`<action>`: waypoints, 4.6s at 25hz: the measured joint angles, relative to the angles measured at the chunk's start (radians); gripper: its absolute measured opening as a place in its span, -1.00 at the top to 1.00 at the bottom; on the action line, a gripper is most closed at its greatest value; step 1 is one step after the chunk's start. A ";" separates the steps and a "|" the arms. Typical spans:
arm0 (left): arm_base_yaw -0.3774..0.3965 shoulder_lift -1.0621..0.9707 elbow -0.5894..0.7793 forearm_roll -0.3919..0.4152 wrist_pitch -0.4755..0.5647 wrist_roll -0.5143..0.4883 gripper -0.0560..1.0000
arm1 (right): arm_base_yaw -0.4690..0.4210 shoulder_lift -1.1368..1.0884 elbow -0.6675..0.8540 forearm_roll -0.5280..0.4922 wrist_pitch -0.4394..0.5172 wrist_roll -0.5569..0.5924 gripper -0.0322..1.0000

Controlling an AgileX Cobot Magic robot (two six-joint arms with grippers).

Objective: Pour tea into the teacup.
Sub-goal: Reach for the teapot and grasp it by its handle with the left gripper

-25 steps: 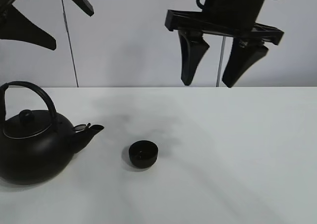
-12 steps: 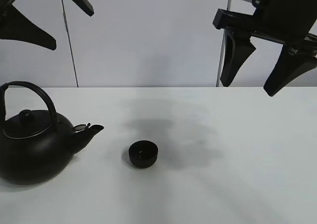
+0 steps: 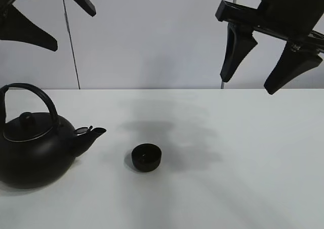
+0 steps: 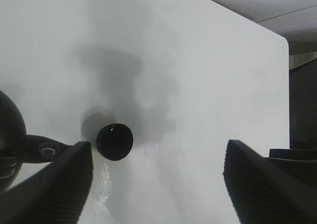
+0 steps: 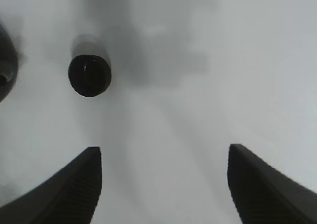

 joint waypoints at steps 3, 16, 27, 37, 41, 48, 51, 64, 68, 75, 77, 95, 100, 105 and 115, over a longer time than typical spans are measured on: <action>0.000 0.000 0.000 0.000 0.000 0.000 -0.12 | 0.000 0.000 0.000 0.044 -0.012 -0.001 -0.02; 0.000 0.000 0.000 0.000 0.000 0.000 -0.12 | 0.000 0.000 0.000 0.170 -0.037 -0.049 -0.02; 0.000 0.000 0.000 0.000 0.000 0.000 -0.12 | 0.000 0.000 0.000 0.173 -0.061 -0.051 -0.02; 0.000 0.000 0.000 0.003 0.000 0.000 -0.12 | 0.000 0.000 0.000 0.171 -0.065 -0.052 -0.02; 0.000 0.000 0.000 0.073 0.006 0.001 -0.12 | 0.000 0.000 0.000 0.171 -0.065 -0.052 -0.02; 0.000 0.000 0.000 0.256 0.059 -0.004 -0.12 | 0.000 0.000 0.000 0.171 -0.076 -0.052 -0.02; 0.000 0.000 0.000 0.268 0.019 0.001 -0.12 | 0.000 0.000 0.000 0.171 -0.087 -0.052 -0.02; 0.000 -0.242 0.101 0.272 -0.256 0.324 -0.12 | 0.000 0.000 0.000 0.170 -0.110 -0.052 -0.02; 0.000 -0.375 0.283 0.269 -0.419 0.389 -0.12 | 0.000 0.000 0.000 0.170 -0.111 -0.052 -0.02; 0.000 -0.496 0.623 0.264 -0.774 0.469 -0.12 | 0.000 0.000 0.000 0.170 -0.111 -0.053 -0.02; 0.000 -0.498 0.696 0.276 -0.845 0.472 -0.12 | 0.000 0.000 0.000 0.170 -0.111 -0.061 -0.02; 0.000 -0.212 0.926 0.536 -1.403 0.265 -0.12 | 0.000 0.000 0.000 0.170 -0.113 -0.076 -0.02; 0.000 -0.058 0.926 0.536 -1.523 0.265 -0.12 | 0.000 0.000 0.000 0.170 -0.113 -0.076 -0.02; 0.000 0.079 0.925 0.508 -1.662 0.262 -0.12 | 0.000 0.000 0.000 0.170 -0.113 -0.076 -0.02; 0.000 0.277 0.915 0.467 -1.818 0.181 -0.08 | 0.000 0.000 0.000 0.170 -0.139 -0.076 -0.02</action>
